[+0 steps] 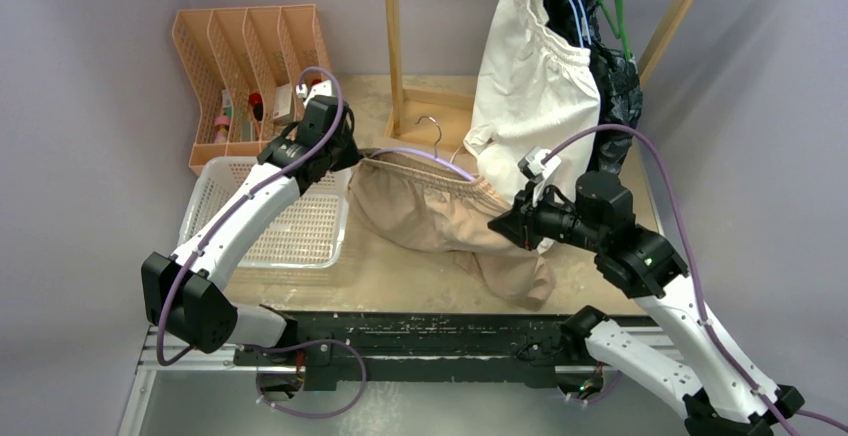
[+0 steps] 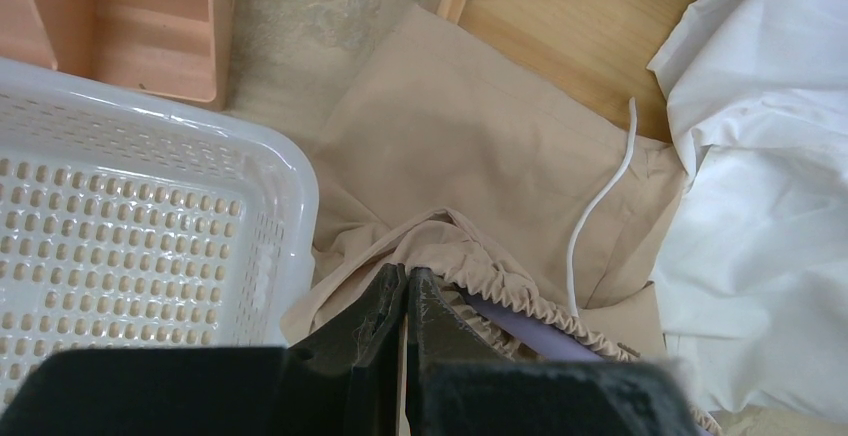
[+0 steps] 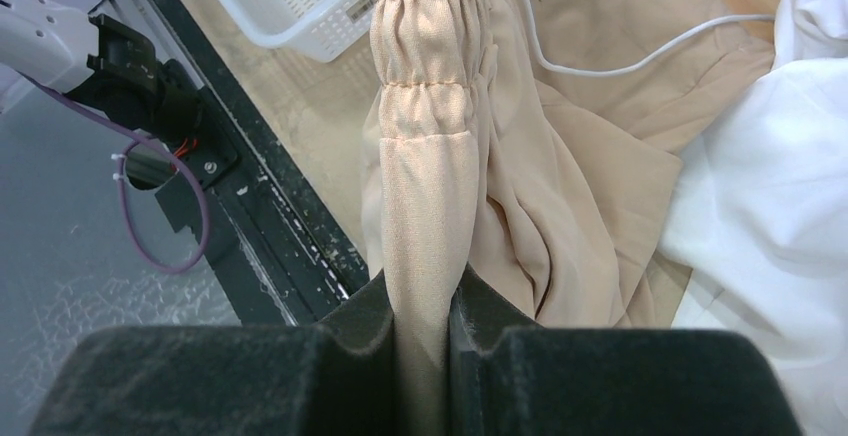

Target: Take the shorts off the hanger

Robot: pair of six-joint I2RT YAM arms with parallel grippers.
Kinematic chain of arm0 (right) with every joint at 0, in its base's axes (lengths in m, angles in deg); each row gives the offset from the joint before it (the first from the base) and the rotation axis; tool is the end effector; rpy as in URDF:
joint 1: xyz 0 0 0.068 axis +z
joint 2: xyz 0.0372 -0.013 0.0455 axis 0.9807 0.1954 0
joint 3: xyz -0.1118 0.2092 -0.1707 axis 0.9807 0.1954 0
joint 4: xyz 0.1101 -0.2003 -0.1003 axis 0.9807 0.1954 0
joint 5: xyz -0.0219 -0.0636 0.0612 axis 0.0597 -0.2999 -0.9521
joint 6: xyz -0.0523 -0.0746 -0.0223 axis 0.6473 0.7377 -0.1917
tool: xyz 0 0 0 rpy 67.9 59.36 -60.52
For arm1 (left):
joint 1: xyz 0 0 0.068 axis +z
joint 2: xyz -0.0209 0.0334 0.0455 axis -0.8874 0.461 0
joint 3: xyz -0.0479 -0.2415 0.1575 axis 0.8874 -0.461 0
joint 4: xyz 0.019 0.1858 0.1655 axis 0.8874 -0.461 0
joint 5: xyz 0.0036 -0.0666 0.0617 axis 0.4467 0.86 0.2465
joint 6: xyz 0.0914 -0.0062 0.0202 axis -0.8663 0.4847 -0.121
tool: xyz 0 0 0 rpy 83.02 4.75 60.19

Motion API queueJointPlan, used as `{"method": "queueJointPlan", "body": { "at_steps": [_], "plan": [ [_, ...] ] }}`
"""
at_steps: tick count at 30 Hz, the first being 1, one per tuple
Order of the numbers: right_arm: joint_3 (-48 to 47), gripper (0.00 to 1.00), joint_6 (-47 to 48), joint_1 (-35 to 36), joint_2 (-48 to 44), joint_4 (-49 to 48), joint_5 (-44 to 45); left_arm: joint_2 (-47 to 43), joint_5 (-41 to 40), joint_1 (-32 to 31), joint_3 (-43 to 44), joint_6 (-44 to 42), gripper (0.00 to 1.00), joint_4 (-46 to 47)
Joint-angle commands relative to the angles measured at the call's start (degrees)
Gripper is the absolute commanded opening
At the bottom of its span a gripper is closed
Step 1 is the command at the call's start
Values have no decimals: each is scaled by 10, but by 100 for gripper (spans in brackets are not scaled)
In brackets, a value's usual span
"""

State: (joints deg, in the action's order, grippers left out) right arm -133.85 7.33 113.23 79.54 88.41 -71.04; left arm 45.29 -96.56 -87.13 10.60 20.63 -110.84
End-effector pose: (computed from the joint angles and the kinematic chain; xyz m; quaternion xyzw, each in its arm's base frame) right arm 0.1212 0.1184 0.3812 -0.2854 0.7420 0.3401 0.5024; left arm 0.2993 -0.1148 0.3266 -0.1686 0.8899 -0.1260 0.4048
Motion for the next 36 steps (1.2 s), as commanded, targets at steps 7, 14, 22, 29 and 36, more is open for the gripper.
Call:
{"method": "queueJointPlan", "body": {
  "at_steps": [7,14,22,29,36],
  "plan": [
    [4,0,-5,1,-105,-92,6,4,-87,12,-17,-4,0,7],
    [13,0,-9,1,-131,-96,12,1,-95,12,-22,-1,0,8],
    [18,0,-8,1,-166,-114,-2,5,-117,12,-28,7,0,11],
    [26,0,-13,1,-175,-132,10,32,-56,13,-15,11,0,35],
    [49,0,-33,0,-168,-141,101,24,-36,14,-36,17,0,39]
  ]
}}
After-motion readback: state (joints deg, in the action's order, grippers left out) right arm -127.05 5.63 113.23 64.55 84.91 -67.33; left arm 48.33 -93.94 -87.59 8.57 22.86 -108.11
